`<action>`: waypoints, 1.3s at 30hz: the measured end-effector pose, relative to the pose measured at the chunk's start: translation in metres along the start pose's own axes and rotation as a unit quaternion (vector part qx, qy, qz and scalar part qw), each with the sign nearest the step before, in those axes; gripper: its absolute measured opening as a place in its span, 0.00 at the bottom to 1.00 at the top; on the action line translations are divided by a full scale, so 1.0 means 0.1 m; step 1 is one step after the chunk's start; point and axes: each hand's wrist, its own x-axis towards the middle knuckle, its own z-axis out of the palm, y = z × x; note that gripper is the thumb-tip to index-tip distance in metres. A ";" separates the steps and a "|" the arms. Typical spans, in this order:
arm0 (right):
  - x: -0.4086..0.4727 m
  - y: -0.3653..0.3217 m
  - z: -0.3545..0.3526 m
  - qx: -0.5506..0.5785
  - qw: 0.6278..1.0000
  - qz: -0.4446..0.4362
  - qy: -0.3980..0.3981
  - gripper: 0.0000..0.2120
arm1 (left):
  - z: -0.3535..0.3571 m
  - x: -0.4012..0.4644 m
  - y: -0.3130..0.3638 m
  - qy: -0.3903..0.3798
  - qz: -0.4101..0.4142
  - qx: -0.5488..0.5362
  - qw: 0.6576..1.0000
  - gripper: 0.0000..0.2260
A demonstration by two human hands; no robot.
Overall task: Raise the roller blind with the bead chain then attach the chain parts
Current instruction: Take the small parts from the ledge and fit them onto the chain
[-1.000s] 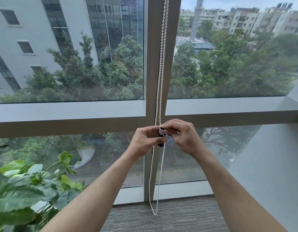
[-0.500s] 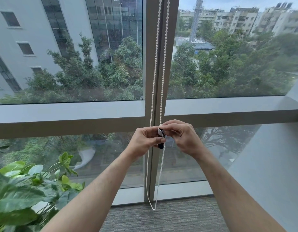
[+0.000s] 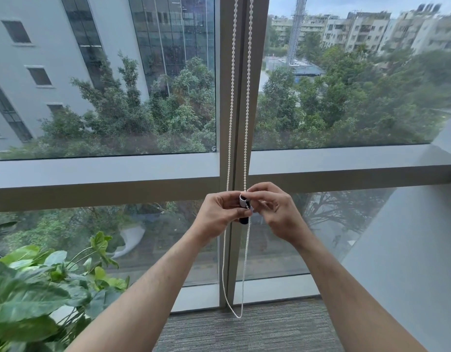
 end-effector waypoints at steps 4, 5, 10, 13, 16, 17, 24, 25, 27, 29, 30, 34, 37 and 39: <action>-0.05 0.01 0.05 0.110 0.985 0.111 0.069 0.13 | 0.02 -0.01 0.01 0.021 -0.001 -0.008 1.000 0.15; -0.05 0.01 0.05 0.120 0.979 0.145 0.077 0.14 | 0.02 -0.01 0.00 0.028 -0.004 -0.002 1.000 0.15; -0.11 0.09 0.10 0.215 0.928 0.301 -0.045 0.29 | 0.03 -0.08 -0.04 0.028 0.004 0.035 0.999 0.16; -0.13 0.11 0.13 0.248 0.913 0.313 -0.076 0.30 | 0.04 -0.11 -0.05 0.020 0.009 0.064 0.998 0.17; -0.14 0.15 0.17 0.257 0.914 0.307 -0.069 0.24 | 0.04 -0.14 -0.08 0.031 0.003 0.069 0.997 0.17; -0.15 0.17 0.18 0.268 0.912 0.303 -0.066 0.22 | 0.04 -0.15 -0.08 0.035 -0.003 0.058 0.998 0.17; -0.29 0.21 0.30 0.311 0.903 0.297 -0.007 0.23 | 0.05 -0.29 -0.16 0.032 0.023 0.129 0.991 0.17; -0.32 0.23 0.32 0.306 0.904 0.297 0.002 0.22 | 0.03 -0.30 -0.18 0.031 0.035 0.163 0.986 0.17; -0.40 0.29 0.33 0.298 0.906 0.301 0.017 0.24 | 0.00 -0.34 -0.19 0.029 0.030 0.167 0.985 0.16; -0.48 0.36 0.36 0.285 0.907 0.310 0.027 0.28 | -0.01 -0.38 -0.18 0.036 0.013 0.126 0.991 0.14; -0.52 0.39 0.38 0.276 0.908 0.315 0.029 0.29 | 0.00 -0.39 -0.18 0.051 0.013 0.115 0.992 0.13; -0.69 0.50 0.50 0.244 0.912 0.329 0.032 0.28 | 0.06 -0.41 -0.25 0.127 0.024 0.120 0.984 0.13; -0.82 0.58 0.58 0.235 0.910 0.340 0.034 0.28 | 0.05 -0.44 -0.35 0.150 0.025 0.141 0.978 0.13; -0.90 0.64 0.63 0.240 0.904 0.351 0.041 0.28 | 0.05 -0.49 -0.42 0.147 0.018 0.146 0.978 0.13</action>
